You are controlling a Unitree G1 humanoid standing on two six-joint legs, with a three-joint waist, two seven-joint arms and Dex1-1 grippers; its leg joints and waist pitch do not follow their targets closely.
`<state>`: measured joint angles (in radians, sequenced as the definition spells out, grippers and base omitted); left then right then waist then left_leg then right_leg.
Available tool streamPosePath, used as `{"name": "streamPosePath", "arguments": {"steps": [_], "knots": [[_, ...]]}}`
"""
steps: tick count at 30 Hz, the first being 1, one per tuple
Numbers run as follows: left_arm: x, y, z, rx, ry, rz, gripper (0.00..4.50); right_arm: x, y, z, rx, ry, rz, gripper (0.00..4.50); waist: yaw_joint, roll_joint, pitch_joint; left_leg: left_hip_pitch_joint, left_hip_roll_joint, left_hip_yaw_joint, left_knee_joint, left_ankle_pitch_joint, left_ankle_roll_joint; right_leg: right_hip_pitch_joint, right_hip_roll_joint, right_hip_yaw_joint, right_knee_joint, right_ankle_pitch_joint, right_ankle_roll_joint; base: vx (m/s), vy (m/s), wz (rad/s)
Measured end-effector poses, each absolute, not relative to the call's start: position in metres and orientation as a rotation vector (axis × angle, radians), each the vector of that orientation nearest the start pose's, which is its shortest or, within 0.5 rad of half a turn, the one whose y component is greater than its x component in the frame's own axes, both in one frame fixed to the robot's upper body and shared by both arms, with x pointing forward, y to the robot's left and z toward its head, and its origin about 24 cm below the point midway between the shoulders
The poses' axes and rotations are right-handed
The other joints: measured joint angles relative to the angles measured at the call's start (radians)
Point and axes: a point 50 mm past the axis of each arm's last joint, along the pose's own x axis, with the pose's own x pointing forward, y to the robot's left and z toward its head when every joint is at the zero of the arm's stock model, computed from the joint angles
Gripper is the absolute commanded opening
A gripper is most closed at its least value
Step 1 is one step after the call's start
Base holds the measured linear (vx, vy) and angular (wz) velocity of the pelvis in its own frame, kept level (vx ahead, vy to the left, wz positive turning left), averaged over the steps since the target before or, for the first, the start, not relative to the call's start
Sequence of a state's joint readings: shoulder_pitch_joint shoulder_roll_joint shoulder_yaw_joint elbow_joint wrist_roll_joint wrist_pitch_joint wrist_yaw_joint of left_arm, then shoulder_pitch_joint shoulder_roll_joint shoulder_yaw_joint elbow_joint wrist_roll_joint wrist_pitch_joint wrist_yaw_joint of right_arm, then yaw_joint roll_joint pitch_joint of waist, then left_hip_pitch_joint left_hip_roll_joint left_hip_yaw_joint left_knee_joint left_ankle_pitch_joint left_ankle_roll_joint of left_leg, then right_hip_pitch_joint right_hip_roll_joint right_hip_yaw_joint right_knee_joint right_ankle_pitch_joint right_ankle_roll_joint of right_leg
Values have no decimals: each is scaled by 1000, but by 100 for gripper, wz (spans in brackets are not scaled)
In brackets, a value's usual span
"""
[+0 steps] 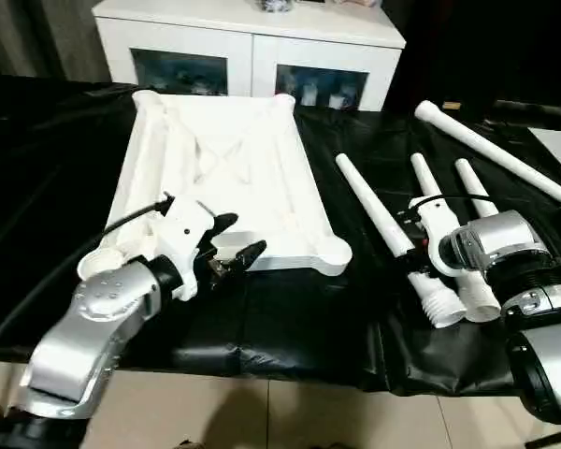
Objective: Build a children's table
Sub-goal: Pick table leg
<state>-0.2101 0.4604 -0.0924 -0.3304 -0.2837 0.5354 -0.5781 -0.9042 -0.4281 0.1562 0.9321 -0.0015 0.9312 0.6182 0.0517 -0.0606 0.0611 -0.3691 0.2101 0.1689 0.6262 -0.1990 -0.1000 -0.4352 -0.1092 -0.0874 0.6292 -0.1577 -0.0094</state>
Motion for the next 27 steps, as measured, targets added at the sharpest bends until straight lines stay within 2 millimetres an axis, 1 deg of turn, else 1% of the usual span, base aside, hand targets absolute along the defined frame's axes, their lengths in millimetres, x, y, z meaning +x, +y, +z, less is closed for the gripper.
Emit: {"name": "streamPosePath", "arguments": {"steps": [1, 3, 5, 7, 9, 10, 11, 12, 13, 14, 16, 17, 19, 20, 21, 23, 27], "knots": [[264, 149, 121, 210, 119, -772, 369, 354, -217, 64, -131, 1039, 302, 184, 1, 2, 0, 0, 0, 0, 0, 0, 0, 0, 0, 0, 1, 0, 0, 0, 0, 0], [267, 147, 125, 209, 113, -783, 397, 354, -219, 66, -103, 1024, 291, 183, 4, 13, 0, 0, 0, -1, 1, 1, -1, 0, 1, 0, 0, 1, -1, 0, 0, 0], [270, 145, 131, 217, 91, -788, 410, 354, -220, 67, -88, 1017, 281, 183, 5, 25, -2, 1, -1, 0, 1, 1, -1, 1, 1, 1, 1, 1, -1, 0, 0, 0], [273, 143, 134, 202, 83, -795, 426, 355, -223, 70, -58, 997, 269, 183, 5, 37, 0, 2, -1, -1, 1, 1, -1, 1, 1, 1, 1, 1, -2, 0, 0, 0], [278, 139, 134, 155, 85, -793, 447, 358, -226, 76, -2, 943, 242, 182, 5, 52, 0, 1, -1, -1, 1, 1, -1, 1, 1, 1, 2, 2, -2, 0, 0, 0], [282, 137, 134, 130, 82, -780, 450, 361, -226, 82, 33, 897, 231, 182, 4, 59, 0, 1, -1, 0, 1, 1, -1, 0, 1, 2, 2, 3, -2, 0, 0, 0], [287, 136, 136, 99, 71, -761, 450, 365, -227, 93, 80, 821, 226, 182, 4, 67, 0, 1, -1, 0, 1, 1, -1, 0, 1, 2, 1, 4, -2, 0, 0, 0], [291, 135, 139, 75, 60, -750, 450, 368, -226, 101, 118, 755, 233, 182, 4, 71, -1, 1, -1, 0, 0, 1, -1, 0, 1, 2, 2, 4, -2, 0, 0, 0], [296, 133, 143, 15, 38, -734, 450, 372, -225, 113, 183, 666, 262, 182, 4, 75, 0, 1, -1, -1, 0, 1, -1, 0, 1, 1, 2, 4, -2, 0, 0, 0], [302, 131, 150, -50, 9, -719, 450, 376, -217, 131, 245, 546, 329, 182, 0, 78, 0, 0, -1, -1, -1, 1, -1, 0, 2, 1, 2, 4, -2, 0, 0, 0], [306, 125, 160, -109, -26, -733, 450, 377, -206, 152, 293, 425, 435, 182, -3, 80, -2, 1, -1, -3, -1, 1, -1, 1, 6, 3, 1, 4, -2, 0, 0, 0], [308, 121, 166, -158, -42, -748, 450, 374, -199, 161, 317, 361, 513, 182, -3, 81, -2, 1, -1, -5, -1, 1, -1, 1, 8, 3, 1, 4, -2, 0, 0, 0], [315, 115, 176, -325, -49, -767, 450, 361, -186, 169, 384, 250, 703, 182, 3, 81, -2, 0, 0, -6, -1, 1, -1, 1, 10, 3, 0, 4, -2, 0, 0, 0], [318, 113, 182, -375, -54, -778, 450, 355, -171, 169, 425, 220, 812, 182, 0, 81, -2, 1, 0, -6, -1, 1, -1, 0, 12, 7, 0, 4, -3, 0, 0, 0], [320, 108, 188, -421, -55, -807, 450, 352, -164, 168, 450, 215, 865, 182, 2, 81, -2, 1, 0, -7, -1, 1, -1, 0, 13, 8, -1, 4, -3, 0, 0, 0], [323, 99, 199, -505, -62, -868, 450, 344, -155, 169, 489, 205, 939, 182, 8, 81, -2, 0, 0, -6, -1, 1, -1, 0, 15, 10, -2, 5, -4, 0, 0, 0], [325, 95, 211, -561, -85, -919, 450, 335, -145, 175, 499, 182, 1026, 182, 12, 81, -2, 1, -1, -6, -1, 1, -1, 1, 16, 15, -4, 5, -4, 0, 0, 0]]}}
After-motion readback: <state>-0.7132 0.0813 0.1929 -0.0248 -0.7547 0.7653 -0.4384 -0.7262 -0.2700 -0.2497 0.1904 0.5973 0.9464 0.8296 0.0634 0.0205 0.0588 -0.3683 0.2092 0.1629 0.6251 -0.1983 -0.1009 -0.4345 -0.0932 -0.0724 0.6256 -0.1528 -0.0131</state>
